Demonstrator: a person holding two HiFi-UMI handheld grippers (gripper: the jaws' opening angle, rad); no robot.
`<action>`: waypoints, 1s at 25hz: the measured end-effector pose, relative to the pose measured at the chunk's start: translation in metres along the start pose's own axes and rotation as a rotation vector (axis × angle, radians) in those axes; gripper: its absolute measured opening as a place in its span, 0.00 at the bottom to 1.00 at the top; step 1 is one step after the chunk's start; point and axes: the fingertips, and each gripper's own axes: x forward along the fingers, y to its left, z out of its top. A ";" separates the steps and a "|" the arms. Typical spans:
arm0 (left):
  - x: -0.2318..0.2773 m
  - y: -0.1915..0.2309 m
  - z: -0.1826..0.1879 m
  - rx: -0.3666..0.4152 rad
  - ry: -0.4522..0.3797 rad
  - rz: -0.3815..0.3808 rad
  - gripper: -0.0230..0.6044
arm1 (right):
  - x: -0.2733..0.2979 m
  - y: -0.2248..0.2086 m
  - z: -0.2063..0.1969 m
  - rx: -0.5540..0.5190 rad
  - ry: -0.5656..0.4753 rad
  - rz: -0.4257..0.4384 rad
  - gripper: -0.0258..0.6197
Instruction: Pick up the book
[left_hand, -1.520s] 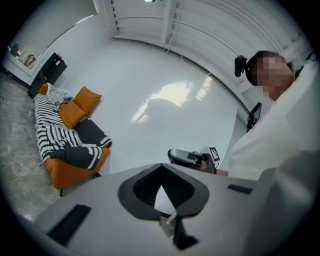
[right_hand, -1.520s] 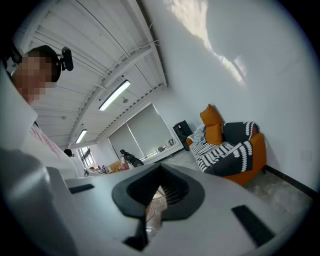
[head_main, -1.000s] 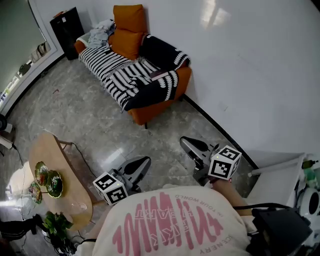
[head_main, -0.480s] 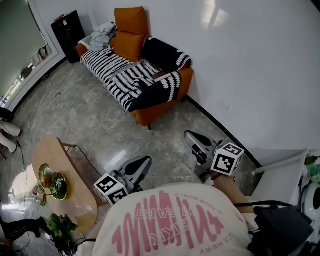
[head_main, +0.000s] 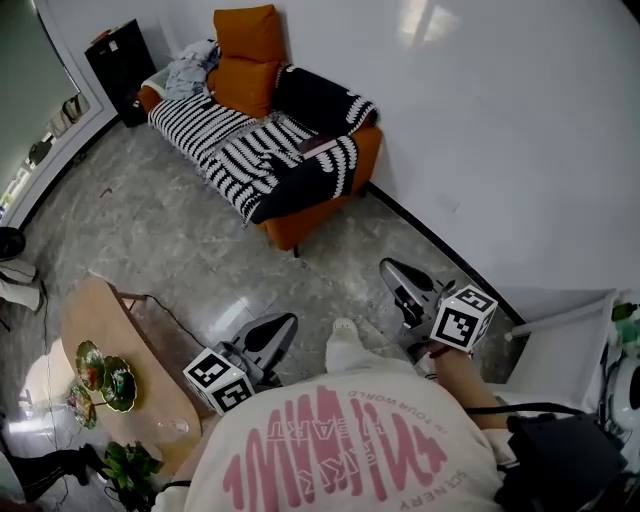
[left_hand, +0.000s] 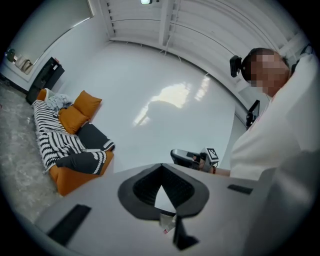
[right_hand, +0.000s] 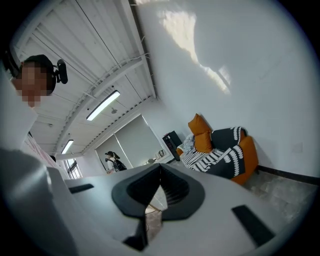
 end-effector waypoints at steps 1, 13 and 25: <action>0.005 0.003 0.002 0.001 0.002 -0.002 0.05 | 0.004 -0.007 0.003 0.006 -0.005 -0.006 0.05; 0.074 0.067 0.051 -0.012 -0.085 0.085 0.05 | 0.068 -0.076 0.062 -0.027 0.048 0.035 0.05; 0.132 0.114 0.087 -0.016 -0.141 0.175 0.05 | 0.114 -0.139 0.101 -0.019 0.102 0.107 0.05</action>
